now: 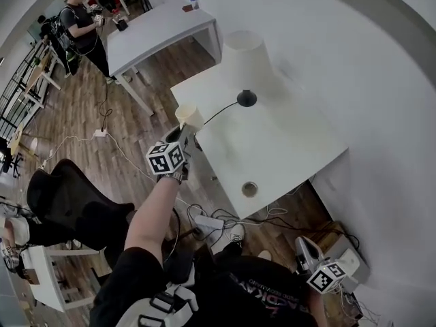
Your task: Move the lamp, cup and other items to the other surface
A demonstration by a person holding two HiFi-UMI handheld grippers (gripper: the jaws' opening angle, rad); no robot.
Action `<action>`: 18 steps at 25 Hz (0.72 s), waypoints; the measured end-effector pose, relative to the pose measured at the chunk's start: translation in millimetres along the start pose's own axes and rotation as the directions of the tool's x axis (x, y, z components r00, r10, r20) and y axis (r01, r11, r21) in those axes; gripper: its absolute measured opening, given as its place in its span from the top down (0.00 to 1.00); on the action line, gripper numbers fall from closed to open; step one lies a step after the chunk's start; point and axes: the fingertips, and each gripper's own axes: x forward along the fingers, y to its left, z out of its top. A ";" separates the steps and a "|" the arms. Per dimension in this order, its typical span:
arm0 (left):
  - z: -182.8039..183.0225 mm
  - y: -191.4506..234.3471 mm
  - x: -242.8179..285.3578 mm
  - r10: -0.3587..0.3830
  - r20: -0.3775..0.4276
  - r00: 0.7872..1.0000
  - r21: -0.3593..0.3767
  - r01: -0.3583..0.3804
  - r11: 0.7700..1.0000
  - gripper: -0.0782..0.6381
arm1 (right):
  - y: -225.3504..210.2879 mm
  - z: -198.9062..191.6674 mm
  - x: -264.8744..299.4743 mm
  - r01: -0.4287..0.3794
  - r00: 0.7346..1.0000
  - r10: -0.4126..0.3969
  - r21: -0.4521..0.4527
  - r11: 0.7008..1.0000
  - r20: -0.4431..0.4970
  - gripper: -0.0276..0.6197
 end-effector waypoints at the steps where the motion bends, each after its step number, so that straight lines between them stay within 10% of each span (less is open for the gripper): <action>1: 0.7 -5.7 -11.7 0.002 0.009 1.000 0.004 -0.002 1.000 0.82 | -0.8 1.3 -4.1 -0.014 1.000 0.014 0.001 1.000 -0.002 0.96; 18: -46.1 -75.9 -214.2 0.117 0.136 0.984 -0.066 -0.109 0.992 0.82 | -5.0 -15.5 -73.5 -0.243 0.960 0.232 -0.055 0.969 -0.158 0.96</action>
